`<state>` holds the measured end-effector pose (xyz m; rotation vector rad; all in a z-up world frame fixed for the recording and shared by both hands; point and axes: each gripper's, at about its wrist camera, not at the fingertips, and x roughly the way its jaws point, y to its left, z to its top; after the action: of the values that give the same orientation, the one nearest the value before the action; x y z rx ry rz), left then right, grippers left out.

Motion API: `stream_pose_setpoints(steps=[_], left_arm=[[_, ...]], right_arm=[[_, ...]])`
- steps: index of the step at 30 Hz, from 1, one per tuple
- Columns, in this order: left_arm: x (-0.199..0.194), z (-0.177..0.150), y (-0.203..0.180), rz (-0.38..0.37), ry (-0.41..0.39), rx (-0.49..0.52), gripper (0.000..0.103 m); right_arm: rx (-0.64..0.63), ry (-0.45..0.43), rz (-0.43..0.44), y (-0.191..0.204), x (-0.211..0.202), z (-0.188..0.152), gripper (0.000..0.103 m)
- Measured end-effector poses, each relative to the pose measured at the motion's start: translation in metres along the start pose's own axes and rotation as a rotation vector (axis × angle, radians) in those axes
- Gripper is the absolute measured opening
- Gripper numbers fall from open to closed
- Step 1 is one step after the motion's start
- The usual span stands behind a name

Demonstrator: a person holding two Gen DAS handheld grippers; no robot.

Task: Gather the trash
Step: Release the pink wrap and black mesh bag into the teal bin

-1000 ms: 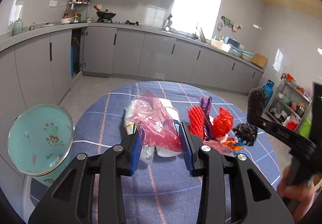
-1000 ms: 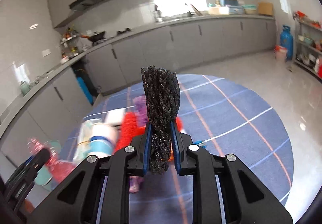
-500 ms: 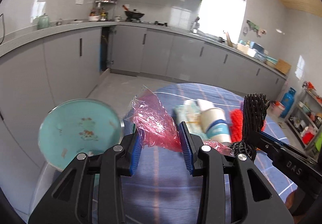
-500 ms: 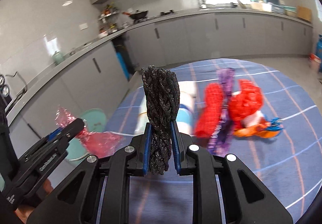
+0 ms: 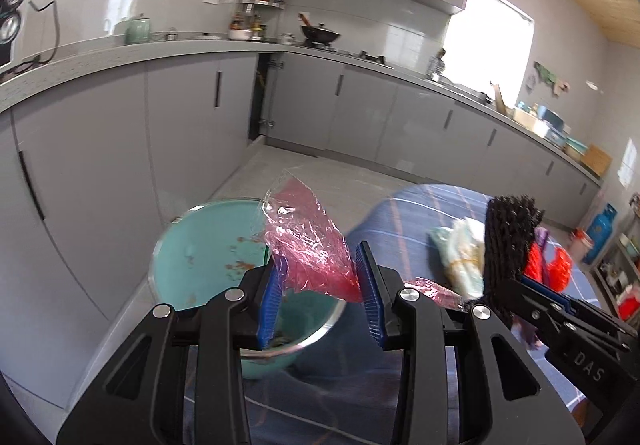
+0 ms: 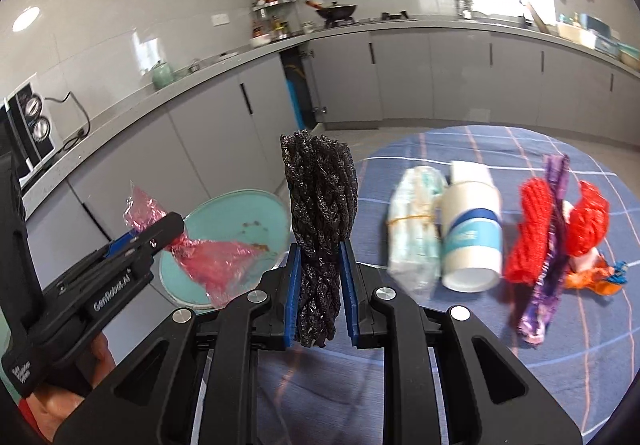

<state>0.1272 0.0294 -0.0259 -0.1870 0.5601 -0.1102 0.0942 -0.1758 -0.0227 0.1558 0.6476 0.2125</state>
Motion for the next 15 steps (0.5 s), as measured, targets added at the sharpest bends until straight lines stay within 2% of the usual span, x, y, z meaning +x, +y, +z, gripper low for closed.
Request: stream_pose_setpoints(steps=[7,15], left_arm=[[0.009,0.005,0.043,0.084,0.013,-0.074,0.036],[0.017,0.015,0.072,0.152,0.011,-0.088,0.036]], right_arm=[[-0.056,0.026,0.035,0.034,0.023,0.004,0.02],[-0.117,0.066,0.056,0.07,0.061,0.009,0.02]])
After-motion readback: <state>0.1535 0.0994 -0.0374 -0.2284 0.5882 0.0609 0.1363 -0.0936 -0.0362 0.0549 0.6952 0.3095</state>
